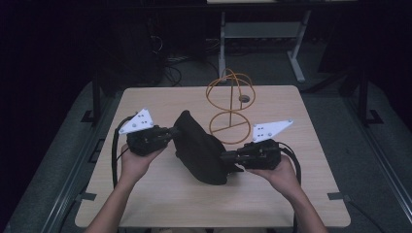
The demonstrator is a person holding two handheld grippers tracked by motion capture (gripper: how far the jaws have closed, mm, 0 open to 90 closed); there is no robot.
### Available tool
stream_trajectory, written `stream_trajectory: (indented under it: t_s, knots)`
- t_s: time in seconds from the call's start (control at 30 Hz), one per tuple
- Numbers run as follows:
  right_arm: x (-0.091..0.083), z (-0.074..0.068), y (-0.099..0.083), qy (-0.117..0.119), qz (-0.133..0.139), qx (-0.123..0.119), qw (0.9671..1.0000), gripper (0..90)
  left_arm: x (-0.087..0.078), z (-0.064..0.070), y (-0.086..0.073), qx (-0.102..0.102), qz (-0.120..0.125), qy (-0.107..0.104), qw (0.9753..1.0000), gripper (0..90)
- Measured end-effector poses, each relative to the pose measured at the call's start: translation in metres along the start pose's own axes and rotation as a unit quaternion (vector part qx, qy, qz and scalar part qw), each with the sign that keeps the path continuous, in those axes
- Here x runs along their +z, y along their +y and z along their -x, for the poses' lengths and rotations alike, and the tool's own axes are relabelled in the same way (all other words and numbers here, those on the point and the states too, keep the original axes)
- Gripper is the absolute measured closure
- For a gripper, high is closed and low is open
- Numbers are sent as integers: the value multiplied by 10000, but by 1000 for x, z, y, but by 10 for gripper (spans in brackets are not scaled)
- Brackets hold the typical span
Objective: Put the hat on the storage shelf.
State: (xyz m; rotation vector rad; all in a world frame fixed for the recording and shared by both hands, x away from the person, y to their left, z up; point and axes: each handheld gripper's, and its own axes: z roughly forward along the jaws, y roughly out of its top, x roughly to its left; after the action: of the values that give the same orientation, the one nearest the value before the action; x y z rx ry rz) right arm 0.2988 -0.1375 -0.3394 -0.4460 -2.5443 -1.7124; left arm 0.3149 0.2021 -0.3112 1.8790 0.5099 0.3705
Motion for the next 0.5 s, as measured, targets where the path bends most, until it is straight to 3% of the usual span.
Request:
stream_trajectory:
  t_s: [0.13,0.23,0.33,0.5]
  knots:
    - [-2,2,1,-7,192,44,9998,834,-4,0,13,63,-43,33,10000,865]
    - [-8,5,1,-51,417,152,9990,703,-3,1,22,228,-119,118,9996,865]
    - [-14,9,-4,-242,293,233,9990,610,-3,-2,35,269,-144,169,9994,865]
    - [-17,11,-16,-391,171,300,9986,554,-3,-4,47,364,-216,258,9988,865]
